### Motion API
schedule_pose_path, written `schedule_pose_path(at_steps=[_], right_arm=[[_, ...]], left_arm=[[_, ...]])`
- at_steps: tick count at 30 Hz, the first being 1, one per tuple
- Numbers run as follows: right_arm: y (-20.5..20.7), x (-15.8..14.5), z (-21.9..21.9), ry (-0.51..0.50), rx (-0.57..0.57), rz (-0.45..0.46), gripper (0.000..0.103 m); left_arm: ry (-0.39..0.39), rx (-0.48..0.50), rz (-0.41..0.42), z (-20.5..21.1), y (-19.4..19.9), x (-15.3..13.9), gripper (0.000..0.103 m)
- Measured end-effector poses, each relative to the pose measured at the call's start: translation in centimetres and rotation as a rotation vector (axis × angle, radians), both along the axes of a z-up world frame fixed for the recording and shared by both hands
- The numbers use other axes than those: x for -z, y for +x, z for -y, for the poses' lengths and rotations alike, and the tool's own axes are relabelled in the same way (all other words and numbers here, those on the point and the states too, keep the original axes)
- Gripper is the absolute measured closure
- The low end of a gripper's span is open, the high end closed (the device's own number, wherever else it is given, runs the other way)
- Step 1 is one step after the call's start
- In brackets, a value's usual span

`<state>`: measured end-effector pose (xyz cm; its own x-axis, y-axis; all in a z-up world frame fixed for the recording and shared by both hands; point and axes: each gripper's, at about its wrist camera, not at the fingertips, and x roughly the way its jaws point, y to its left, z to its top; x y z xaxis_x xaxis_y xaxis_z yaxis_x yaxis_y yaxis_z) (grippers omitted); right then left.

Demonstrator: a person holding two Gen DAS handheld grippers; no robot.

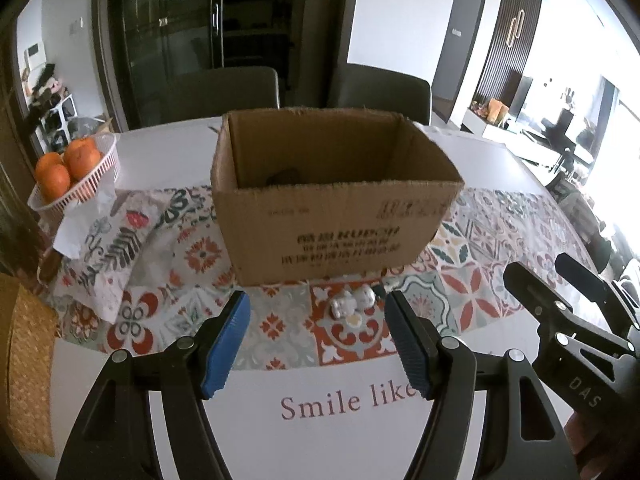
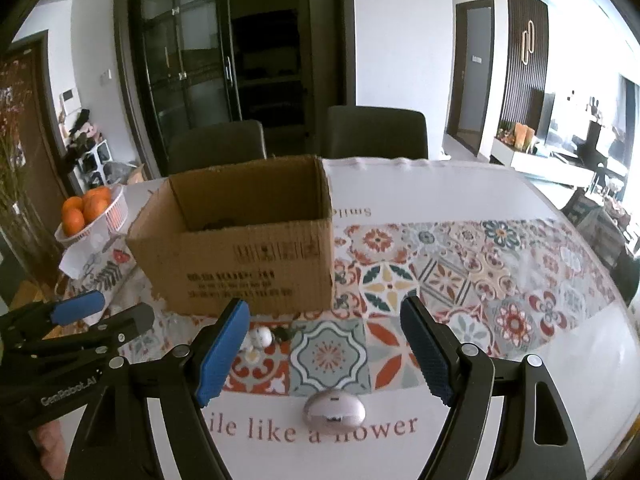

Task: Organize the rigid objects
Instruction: 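Withdraw both open grippers from the box toward the figurine and egg device, then move the left gripper to the white figurine keychain while the right gripper reaches the silver egg device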

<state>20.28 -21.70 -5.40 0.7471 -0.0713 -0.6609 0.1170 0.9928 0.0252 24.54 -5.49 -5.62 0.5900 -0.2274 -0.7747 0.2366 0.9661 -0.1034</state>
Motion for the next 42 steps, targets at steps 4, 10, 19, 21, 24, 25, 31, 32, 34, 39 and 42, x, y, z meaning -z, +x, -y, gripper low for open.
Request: schedule_pose_path(at_steps=[4,10,19,21,24,25,31,32,34,39,42], right_arm=[[-0.9,1.1,0.3,0.016,0.009,-0.006,0.024],[-1.8,3.2,0.8,0.076,0.032,-0.035,0.024],[-3.0,5.5,1.2,0.099,0.052,-0.041,0.023],[-3.3,5.9,1.2,0.103,0.05,-0.038,0.02],[-3.6,6.4,1.2,0.091,0.059,-0.034,0.019],[-3.6,6.6,1.2,0.09,0.061,-0.035,0.018],[-3.7,8.2,1.2,0.08,0.074,-0.06,0.017],[-3.8,8.5,1.2,0.075,0.078,-0.062,0.017],[-3.9,8.9,1.2,0.069,0.084,-0.064,0.017],[-3.7,10.1,1.2,0.075,0.093,-0.092,0.017],[-3.5,11.1,1.5,0.097,0.1,-0.116,0.017]], left_arm=[[0.002,0.002,-0.015,0.2,-0.6,1.1,0.029],[0.014,0.005,-0.028,0.4,-1.4,2.5,0.027],[0.009,0.006,-0.015,0.8,-2.3,3.8,0.025],[0.004,0.0,-0.012,0.8,-2.4,4.2,0.025],[0.006,-0.014,0.005,0.8,-2.7,4.6,0.025],[0.004,-0.017,0.013,0.8,-2.8,4.7,0.025],[0.009,-0.039,0.035,0.7,-2.9,5.7,0.023],[0.005,-0.036,0.033,0.7,-2.8,5.9,0.023],[-0.002,-0.03,0.024,0.9,-2.6,6.4,0.023],[-0.015,-0.007,0.002,1.5,-1.9,7.7,0.021],[-0.011,0.007,-0.001,2.0,-1.5,8.4,0.021]])
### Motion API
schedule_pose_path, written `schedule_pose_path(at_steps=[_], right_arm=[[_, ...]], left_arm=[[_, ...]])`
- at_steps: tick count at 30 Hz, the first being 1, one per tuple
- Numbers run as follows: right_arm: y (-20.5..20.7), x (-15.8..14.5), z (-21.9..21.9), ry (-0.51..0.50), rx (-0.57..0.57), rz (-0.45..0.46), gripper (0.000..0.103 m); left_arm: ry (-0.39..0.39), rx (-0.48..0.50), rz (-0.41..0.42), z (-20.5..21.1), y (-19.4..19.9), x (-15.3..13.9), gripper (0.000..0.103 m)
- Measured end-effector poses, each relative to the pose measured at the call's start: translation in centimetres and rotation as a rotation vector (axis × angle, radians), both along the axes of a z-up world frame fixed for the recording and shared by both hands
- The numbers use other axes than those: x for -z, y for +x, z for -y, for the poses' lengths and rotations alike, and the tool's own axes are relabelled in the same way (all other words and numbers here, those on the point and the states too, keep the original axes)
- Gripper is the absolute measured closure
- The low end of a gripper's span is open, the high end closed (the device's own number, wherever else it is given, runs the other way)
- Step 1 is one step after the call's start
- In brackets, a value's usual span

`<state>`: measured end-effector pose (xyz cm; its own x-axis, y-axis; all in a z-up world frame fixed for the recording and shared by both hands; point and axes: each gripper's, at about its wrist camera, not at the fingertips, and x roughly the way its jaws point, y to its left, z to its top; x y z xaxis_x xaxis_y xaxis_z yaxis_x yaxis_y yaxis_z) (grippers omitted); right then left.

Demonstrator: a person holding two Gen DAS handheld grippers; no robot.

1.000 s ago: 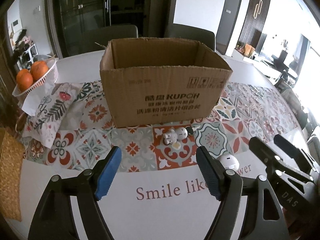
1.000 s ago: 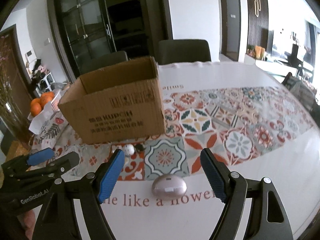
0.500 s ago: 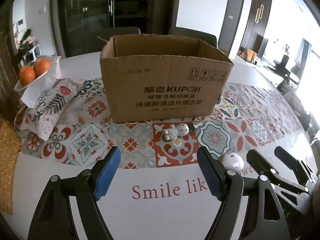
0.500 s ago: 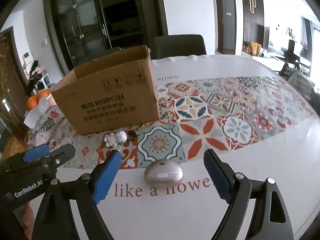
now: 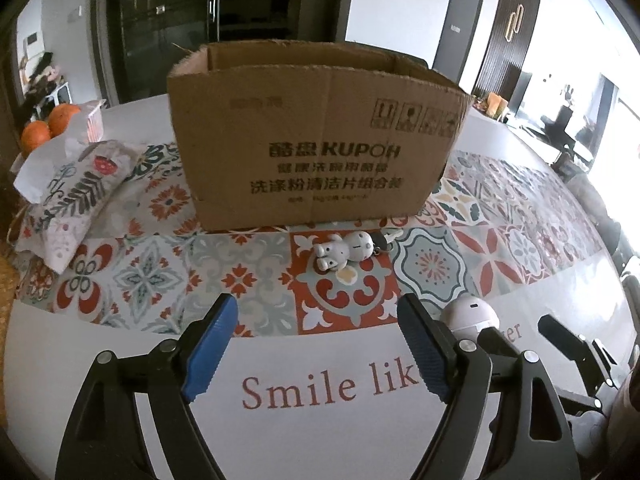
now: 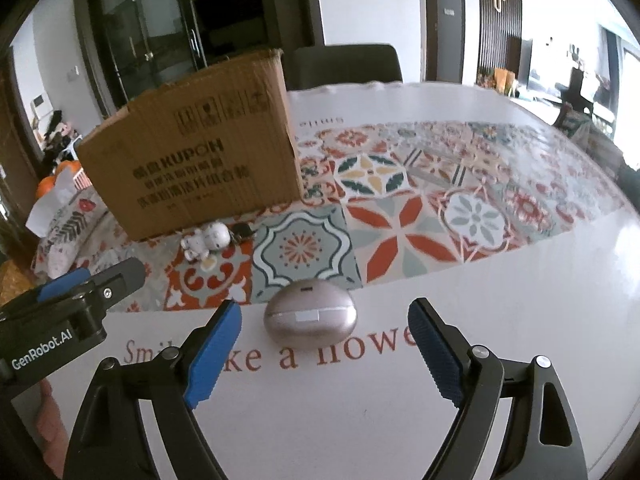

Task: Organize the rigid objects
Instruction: 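Move the left gripper to the white figurine keychain while the right gripper reaches the silver egg device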

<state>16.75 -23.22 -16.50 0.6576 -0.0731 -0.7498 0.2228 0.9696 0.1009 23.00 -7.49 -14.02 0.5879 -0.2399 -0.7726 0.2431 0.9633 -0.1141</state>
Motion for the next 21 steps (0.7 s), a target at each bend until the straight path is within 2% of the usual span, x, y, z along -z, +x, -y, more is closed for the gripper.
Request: schedule_pose_path(at_steps=[10,21], right_arm=[[0.9,2.3,0.3,0.03,0.002,-0.058,0.017],[2.0,3.8,0.5,0.042,0.018,-0.084,0.017]], left_arm=[[-0.014,0.012,0.006,1.2,1.5,1.4,0.014],[0.008,-0.017,-0.006,2.9,3.8,3.4,0.014]])
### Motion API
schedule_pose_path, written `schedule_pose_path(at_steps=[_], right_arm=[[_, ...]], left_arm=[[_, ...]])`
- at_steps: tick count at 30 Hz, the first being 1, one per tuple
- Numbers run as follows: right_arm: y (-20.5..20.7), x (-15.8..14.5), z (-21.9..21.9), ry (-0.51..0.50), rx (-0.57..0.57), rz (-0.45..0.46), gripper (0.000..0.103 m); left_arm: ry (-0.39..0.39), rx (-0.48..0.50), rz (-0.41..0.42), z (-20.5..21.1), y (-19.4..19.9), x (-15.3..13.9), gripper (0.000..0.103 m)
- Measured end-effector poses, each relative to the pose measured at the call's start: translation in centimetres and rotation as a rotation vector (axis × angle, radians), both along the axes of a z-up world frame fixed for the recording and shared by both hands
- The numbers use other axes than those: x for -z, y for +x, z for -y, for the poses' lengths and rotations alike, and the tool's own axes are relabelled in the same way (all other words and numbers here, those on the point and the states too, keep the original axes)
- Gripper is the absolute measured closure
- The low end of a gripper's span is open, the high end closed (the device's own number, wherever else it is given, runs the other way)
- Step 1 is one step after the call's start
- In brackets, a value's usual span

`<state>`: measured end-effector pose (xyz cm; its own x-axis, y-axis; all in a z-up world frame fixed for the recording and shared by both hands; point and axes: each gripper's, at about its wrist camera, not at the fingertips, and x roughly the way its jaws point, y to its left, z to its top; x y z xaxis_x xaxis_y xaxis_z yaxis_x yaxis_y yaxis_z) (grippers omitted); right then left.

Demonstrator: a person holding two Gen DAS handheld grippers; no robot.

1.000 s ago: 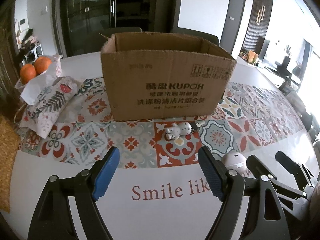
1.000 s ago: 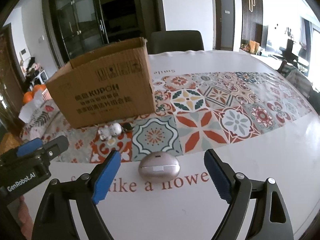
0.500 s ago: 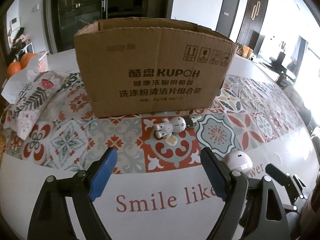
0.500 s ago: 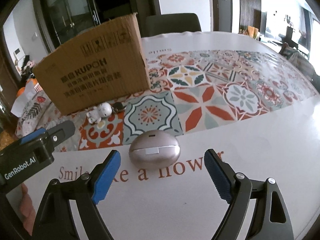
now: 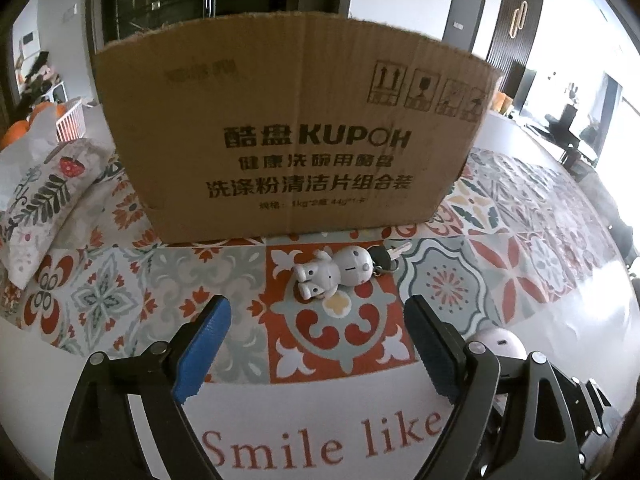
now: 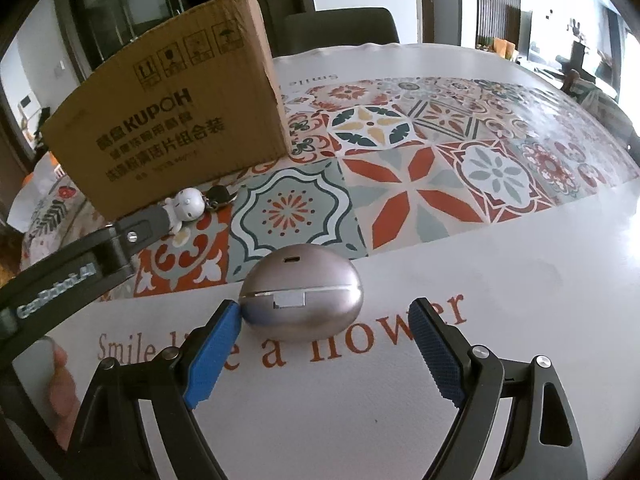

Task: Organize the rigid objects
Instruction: 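Move the left gripper to the white figurine keychain while the right gripper reaches the silver egg device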

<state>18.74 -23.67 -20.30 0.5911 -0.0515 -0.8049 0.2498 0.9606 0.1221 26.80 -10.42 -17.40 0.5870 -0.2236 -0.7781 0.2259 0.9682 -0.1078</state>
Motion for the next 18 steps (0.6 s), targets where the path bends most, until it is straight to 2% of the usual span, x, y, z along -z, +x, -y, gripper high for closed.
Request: schedule_pose_path(at_steps=[8,18], right_arm=[[1.1,0.5,0.0,-0.022,0.01,-0.011,0.017],[2.6,0.6,0.6,-0.04,0.034,0.001,0.018]], left_arm=[[0.034,-0.025,0.018,0.9,1.6,1.1,0.014],[0.017,-0.053,-0.009,1.6,3.7,2.4,0.014]])
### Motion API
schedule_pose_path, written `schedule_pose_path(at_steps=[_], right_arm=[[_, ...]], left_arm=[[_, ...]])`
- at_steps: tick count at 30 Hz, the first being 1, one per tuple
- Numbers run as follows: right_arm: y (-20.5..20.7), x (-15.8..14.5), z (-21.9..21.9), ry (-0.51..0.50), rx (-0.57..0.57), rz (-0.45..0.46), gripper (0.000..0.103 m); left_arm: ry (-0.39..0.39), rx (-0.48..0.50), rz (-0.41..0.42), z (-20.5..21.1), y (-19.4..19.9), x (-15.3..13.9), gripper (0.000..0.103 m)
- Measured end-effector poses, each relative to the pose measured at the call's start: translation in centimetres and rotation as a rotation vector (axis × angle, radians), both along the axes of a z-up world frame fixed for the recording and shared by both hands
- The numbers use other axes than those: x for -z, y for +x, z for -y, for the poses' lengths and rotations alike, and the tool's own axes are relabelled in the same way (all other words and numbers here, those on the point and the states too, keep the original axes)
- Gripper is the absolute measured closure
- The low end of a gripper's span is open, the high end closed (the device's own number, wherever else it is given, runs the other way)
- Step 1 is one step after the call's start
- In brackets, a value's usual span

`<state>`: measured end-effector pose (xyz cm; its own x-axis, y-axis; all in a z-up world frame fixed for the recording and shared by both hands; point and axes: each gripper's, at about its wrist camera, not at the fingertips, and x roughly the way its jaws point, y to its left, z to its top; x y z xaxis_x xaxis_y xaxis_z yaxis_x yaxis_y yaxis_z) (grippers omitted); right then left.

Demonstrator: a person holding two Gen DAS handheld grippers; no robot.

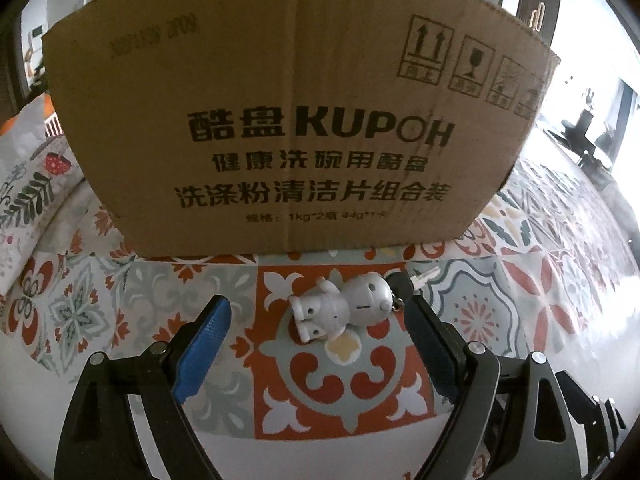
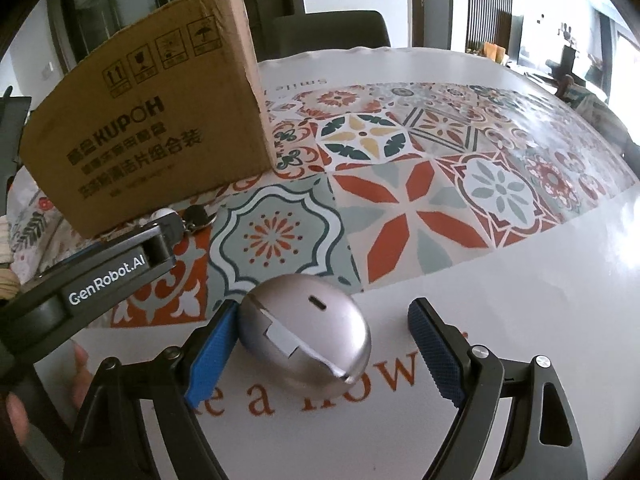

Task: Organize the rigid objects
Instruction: 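Move the left gripper to the white figurine keychain while the right gripper reaches the silver egg device, then close the left gripper on the figurine while the right gripper grasps the egg device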

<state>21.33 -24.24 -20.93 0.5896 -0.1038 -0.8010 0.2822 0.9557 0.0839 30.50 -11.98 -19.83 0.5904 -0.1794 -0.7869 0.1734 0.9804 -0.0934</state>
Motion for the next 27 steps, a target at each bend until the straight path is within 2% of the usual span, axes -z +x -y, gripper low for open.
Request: schedule_pose_path(at_steps=[4,9,11,13,15,16,20,27], right_arm=[[0.5,0.1,0.1,-0.008,0.002,0.006,0.021],[1.1,0.2,0.2,-0.033,-0.001,0.009,0.028],[1.1,0.2,0.3,-0.033,-0.002,0.013,0.031],[1.2,0.2,0.3,-0.041,-0.001,0.015,0.039],[1.3,0.1,0.2,-0.048,-0.007,0.019,0.046],[1.3,0.1,0.2,-0.05,-0.009,0.02,0.048],[1.1,0.1,0.3,-0.046,-0.016,0.034,0.048],[0.1,0.1,0.7,-0.003,-0.028,0.055,0.049]], left_arm=[[-0.013,-0.008,-0.018,-0.1,0.5,0.7,0.016],[-0.006,-0.011,0.001,0.0,0.9,0.9,0.021],[-0.005,-0.02,0.009,0.2,1.1,1.1,0.03],[-0.007,-0.018,0.015,0.2,1.3,1.1,0.047],[-0.007,-0.009,0.019,-0.1,1.3,1.0,0.056],[-0.003,0.002,0.02,-0.4,1.2,0.8,0.056],[-0.008,0.041,0.021,-0.9,0.6,0.7,0.056],[-0.063,0.079,0.014,-2.7,-1.5,0.7,0.057]])
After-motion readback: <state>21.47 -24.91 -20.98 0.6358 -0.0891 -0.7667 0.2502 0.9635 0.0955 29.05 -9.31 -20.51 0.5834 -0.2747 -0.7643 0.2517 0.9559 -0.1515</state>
